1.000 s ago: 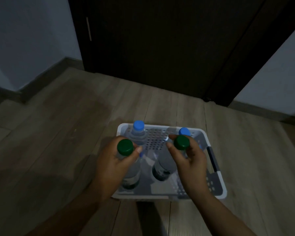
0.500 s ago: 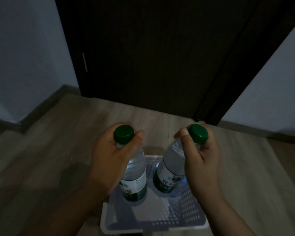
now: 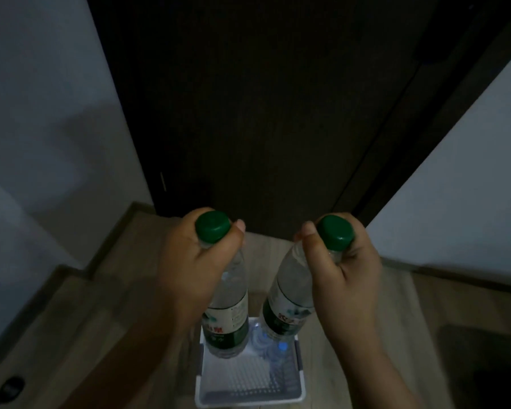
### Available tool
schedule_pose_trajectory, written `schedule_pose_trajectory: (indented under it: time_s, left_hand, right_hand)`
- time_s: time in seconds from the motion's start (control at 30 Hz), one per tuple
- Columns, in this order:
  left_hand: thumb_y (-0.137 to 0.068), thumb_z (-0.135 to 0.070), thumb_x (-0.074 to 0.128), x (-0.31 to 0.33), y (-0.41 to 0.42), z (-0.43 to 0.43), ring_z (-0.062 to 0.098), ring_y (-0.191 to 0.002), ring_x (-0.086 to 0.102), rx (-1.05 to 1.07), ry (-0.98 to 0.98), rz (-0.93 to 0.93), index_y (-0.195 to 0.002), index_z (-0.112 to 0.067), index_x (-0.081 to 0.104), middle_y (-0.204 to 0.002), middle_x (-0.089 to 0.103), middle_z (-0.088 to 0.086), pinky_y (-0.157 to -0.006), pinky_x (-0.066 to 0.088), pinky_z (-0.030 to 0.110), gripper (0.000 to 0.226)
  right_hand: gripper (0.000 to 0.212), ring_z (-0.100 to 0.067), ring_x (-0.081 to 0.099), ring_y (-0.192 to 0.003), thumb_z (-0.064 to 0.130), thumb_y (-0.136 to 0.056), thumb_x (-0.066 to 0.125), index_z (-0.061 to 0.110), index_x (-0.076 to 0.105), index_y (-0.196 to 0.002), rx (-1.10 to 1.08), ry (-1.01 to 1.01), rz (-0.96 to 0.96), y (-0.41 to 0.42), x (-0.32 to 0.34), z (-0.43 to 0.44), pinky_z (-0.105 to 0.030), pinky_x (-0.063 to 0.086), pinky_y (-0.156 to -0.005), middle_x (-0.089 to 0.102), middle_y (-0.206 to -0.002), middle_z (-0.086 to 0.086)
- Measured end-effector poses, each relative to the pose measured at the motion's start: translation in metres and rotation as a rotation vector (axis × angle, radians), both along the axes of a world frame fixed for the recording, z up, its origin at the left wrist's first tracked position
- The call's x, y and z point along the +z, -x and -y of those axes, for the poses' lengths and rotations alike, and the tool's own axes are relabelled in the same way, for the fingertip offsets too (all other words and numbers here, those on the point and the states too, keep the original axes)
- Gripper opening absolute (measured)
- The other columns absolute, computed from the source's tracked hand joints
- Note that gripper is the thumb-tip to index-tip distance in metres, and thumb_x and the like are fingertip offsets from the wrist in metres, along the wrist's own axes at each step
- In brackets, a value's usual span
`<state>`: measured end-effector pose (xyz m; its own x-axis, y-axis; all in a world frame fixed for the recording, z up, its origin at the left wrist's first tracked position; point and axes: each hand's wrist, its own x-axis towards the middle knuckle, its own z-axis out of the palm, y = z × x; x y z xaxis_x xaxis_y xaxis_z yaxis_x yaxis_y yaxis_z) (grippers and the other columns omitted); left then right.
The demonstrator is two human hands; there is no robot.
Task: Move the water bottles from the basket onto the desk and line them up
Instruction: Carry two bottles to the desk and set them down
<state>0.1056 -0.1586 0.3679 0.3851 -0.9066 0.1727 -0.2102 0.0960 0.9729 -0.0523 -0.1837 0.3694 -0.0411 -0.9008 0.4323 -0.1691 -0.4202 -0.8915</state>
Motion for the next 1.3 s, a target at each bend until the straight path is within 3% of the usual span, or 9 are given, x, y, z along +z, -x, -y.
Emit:
schedule_pose_trajectory:
  time_s: [0.07,0.17,0.4,0.57,0.7,0.83,0.93,1.03,1.3]
  left_hand:
    - [-0.085,-0.014,0.063,0.057,0.003,-0.008,0.005,-0.056,0.056,0.009,0.023,-0.007,-0.075,0.005,0.062,-0.066,0.061,0.015,-0.051,0.041,0.005,0.021]
    - [-0.084,-0.01,0.064,0.149,0.007,-0.024,0.0,-0.056,0.059,-0.014,0.04,-0.053,-0.073,0.003,0.062,-0.062,0.065,0.003,-0.052,0.044,0.007,0.018]
    - [-0.083,-0.023,0.066,0.354,0.006,-0.066,0.006,-0.063,0.064,-0.028,0.104,0.016,-0.07,-0.012,0.065,-0.068,0.069,-0.003,-0.057,0.048,0.013,0.017]
    - [-0.079,-0.039,0.067,0.454,0.002,-0.1,0.014,-0.064,0.064,0.041,0.133,0.093,-0.07,-0.013,0.065,-0.069,0.067,0.004,-0.06,0.049,0.035,0.027]
    - [-0.081,-0.03,0.068,0.496,-0.002,-0.125,0.0,-0.064,0.065,0.048,0.168,0.066,-0.071,-0.017,0.066,-0.07,0.071,-0.011,-0.059,0.044,0.022,0.017]
    - [-0.08,-0.031,0.067,0.52,-0.002,-0.141,0.004,-0.067,0.064,0.049,0.241,0.125,-0.072,-0.013,0.066,-0.073,0.069,-0.001,-0.055,0.047,0.014,0.02]
    - [-0.083,-0.024,0.067,0.533,-0.001,-0.15,-0.004,-0.064,0.064,0.028,0.295,0.127,-0.076,-0.008,0.067,-0.07,0.07,-0.005,-0.053,0.043,0.003,0.017]
    - [-0.083,-0.021,0.066,0.541,0.002,-0.153,-0.004,-0.064,0.065,0.031,0.331,0.111,-0.08,-0.001,0.066,-0.066,0.069,-0.002,-0.054,0.044,0.003,0.021]
    - [-0.082,-0.023,0.066,0.556,0.027,-0.148,-0.002,-0.063,0.064,0.27,0.377,0.138,-0.075,-0.006,0.067,-0.07,0.071,-0.007,-0.055,0.045,0.007,0.018]
  right_hand:
    - [0.019,-0.018,0.053,-0.061,0.014,-0.087,0.061,0.001,0.056,-0.074,-0.017,0.001,0.007,0.001,0.055,-0.007,-0.009,0.041,-0.053,0.056,-0.067,-0.008]
    - [0.021,-0.021,0.053,-0.061,0.012,-0.089,0.063,-0.001,0.056,-0.075,-0.02,0.019,0.036,0.001,0.145,-0.021,-0.009,0.041,-0.052,0.056,-0.068,-0.01]
    - [0.017,-0.015,0.056,-0.059,0.015,-0.089,0.063,0.004,0.059,-0.077,0.019,0.083,0.028,-0.002,0.351,-0.056,-0.008,0.042,-0.051,0.058,-0.071,-0.008]
    - [0.018,-0.016,0.054,-0.058,0.014,-0.088,0.065,0.003,0.06,-0.075,-0.056,0.156,0.063,-0.003,0.451,-0.094,-0.01,0.041,-0.05,0.058,-0.07,-0.01]
    - [0.016,-0.018,0.058,-0.06,0.014,-0.087,0.066,0.003,0.063,-0.075,-0.053,0.201,0.078,-0.005,0.5,-0.122,-0.01,0.042,-0.052,0.062,-0.07,-0.01]
    - [0.014,-0.019,0.06,-0.064,0.015,-0.087,0.066,0.006,0.064,-0.076,-0.042,0.255,0.092,-0.007,0.528,-0.138,-0.012,0.044,-0.055,0.063,-0.071,-0.01]
    - [0.011,-0.017,0.061,-0.065,0.017,-0.086,0.066,0.012,0.066,-0.075,-0.023,0.26,0.108,-0.006,0.54,-0.144,-0.01,0.045,-0.056,0.066,-0.073,-0.007]
    - [0.01,-0.016,0.062,-0.066,0.018,-0.085,0.066,0.012,0.065,-0.077,0.025,0.26,0.097,-0.005,0.547,-0.142,-0.011,0.046,-0.057,0.066,-0.074,-0.006]
    - [0.018,-0.016,0.061,-0.068,0.026,-0.083,0.064,0.009,0.064,-0.076,0.21,0.284,0.086,0.006,0.559,-0.104,-0.014,0.046,-0.058,0.064,-0.073,-0.007]
